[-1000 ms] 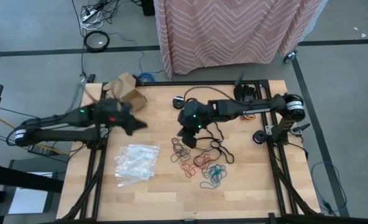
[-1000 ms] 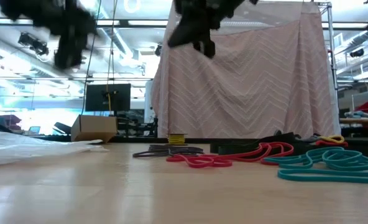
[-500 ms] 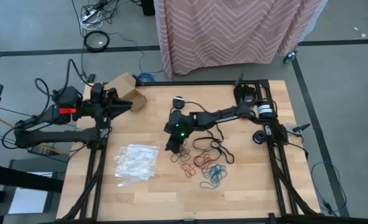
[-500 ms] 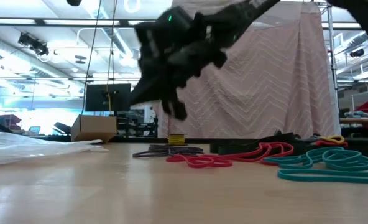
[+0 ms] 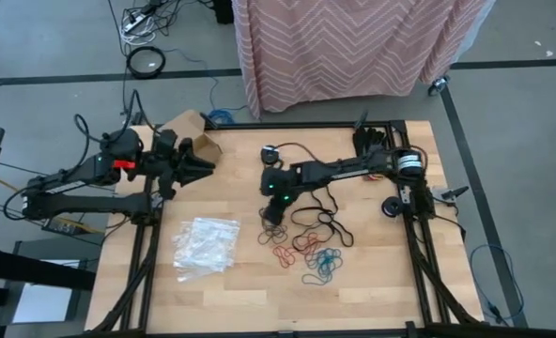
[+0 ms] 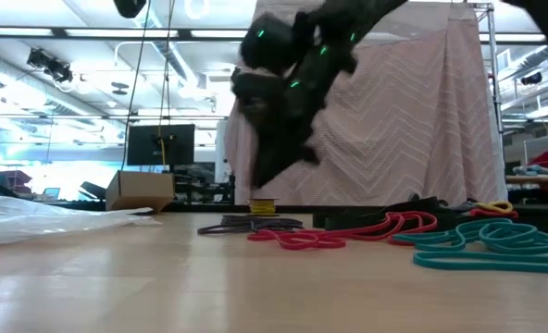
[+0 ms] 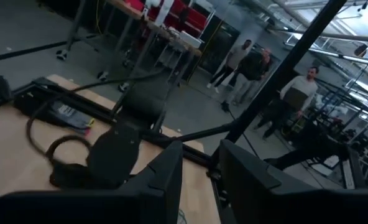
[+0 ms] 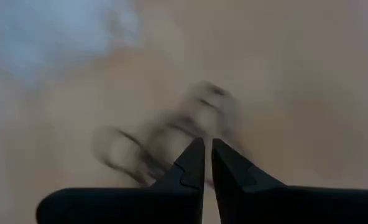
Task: Sort rubber bands
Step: Put the black rubber band into the transparent zip bag
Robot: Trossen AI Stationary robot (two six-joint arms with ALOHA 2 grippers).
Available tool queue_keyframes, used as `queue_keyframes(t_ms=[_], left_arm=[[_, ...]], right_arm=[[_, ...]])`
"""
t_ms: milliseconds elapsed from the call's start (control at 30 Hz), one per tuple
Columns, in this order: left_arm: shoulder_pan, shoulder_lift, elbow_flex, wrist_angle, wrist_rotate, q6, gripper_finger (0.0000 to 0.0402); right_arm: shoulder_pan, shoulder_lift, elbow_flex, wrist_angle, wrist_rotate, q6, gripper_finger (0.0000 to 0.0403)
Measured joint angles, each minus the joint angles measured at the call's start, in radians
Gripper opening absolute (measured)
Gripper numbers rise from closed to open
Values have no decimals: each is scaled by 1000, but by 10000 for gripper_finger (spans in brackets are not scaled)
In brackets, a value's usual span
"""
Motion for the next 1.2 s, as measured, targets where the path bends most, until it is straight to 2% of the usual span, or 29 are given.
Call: queue_keyframes(t_ms=[100,200,333,467,633,700,800,867,933,967,1200], left_arm=[[0,0,0,-7,0,9,115],[0,5,0,-12,-3,23,115],[0,5,0,-7,-3,24,115],[0,6,0,-8,-3,25,115],[0,6,0,-9,-4,25,115],[0,6,0,-10,-4,25,115],[0,6,-2,-10,-7,20,115],[0,6,-2,-12,-12,19,115],[0,7,-2,-13,-17,19,115],[0,7,-2,-13,-22,19,115],[0,14,-2,-16,-28,22,115]], right_arm=[[-21,-62,-34,-136,122,-44,23],[-70,-128,-108,-175,133,-42,34],[-140,-214,-249,-176,76,-9,72],[-204,-288,-395,-61,-58,69,125],[-204,-268,-511,99,-132,180,178],[-182,-247,-524,132,-113,216,186],[-142,-241,-523,126,-28,266,164],[-125,-245,-515,111,19,270,113],[-110,-246,-507,88,40,251,41],[-102,-244,-500,80,47,239,22],[-65,-288,-427,6,58,253,1]])
